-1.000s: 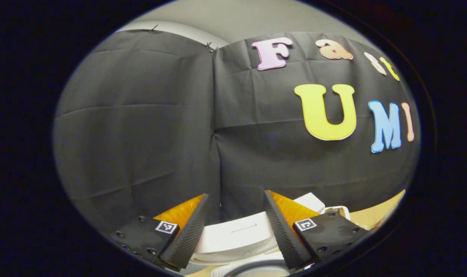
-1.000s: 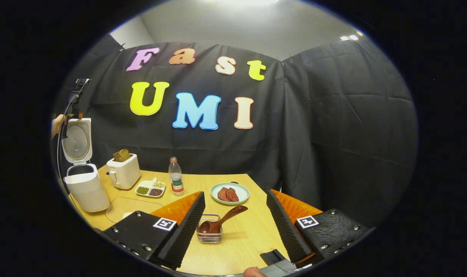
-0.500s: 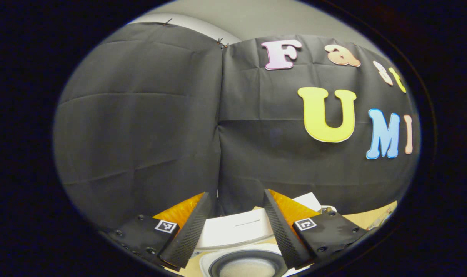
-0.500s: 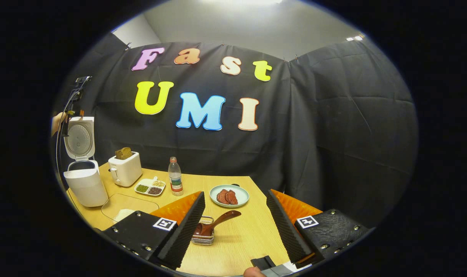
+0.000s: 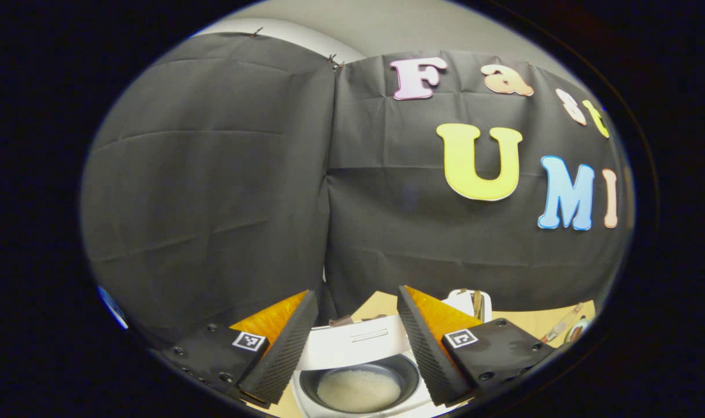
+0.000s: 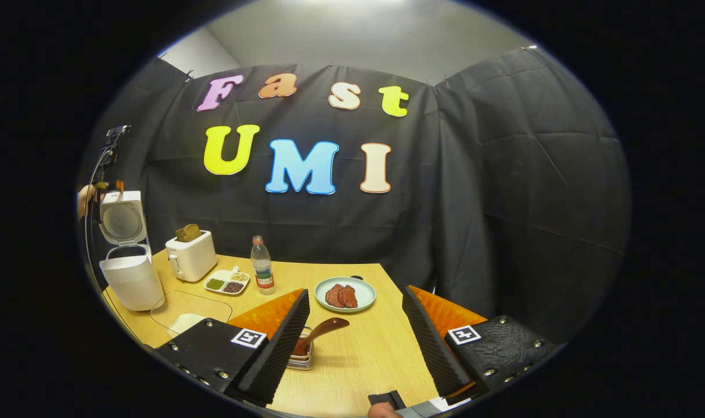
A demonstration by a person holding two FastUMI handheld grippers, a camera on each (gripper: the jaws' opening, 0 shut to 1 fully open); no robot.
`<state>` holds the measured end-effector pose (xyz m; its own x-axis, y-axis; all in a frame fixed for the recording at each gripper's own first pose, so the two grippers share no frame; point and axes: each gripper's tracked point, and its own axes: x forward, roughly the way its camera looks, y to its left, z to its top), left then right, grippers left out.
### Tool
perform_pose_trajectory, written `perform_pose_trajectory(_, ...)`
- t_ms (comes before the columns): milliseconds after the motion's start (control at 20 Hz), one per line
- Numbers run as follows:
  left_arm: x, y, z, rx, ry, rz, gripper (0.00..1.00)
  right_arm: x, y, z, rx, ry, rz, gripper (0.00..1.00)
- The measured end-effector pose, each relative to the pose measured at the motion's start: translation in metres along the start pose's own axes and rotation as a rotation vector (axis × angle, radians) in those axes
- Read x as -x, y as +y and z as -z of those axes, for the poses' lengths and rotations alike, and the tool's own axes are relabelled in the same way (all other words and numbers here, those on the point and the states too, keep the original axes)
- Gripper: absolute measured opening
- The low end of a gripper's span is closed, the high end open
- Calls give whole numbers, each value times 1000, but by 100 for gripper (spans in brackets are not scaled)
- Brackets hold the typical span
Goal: Close the left gripper, press the button to open the rice cooker; take a wooden spoon from the chopstick holder with the right hand, scoop a spoonful of rice and pour it into the rice cooker, then put the wooden spoon back into the chopstick holder.
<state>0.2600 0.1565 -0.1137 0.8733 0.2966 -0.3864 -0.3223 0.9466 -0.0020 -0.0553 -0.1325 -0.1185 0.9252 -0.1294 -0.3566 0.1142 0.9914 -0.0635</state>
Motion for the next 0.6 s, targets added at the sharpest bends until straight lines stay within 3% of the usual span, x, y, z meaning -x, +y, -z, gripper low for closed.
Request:
perform_pose_trajectory(450,32,-20,75,-82,85,11,96,-13,-3,5,48,14,-60,98)
perform_pose_trajectory(600,39,-23,98,-38,129,17,93,-16,-1,6,40,20,-75,98)
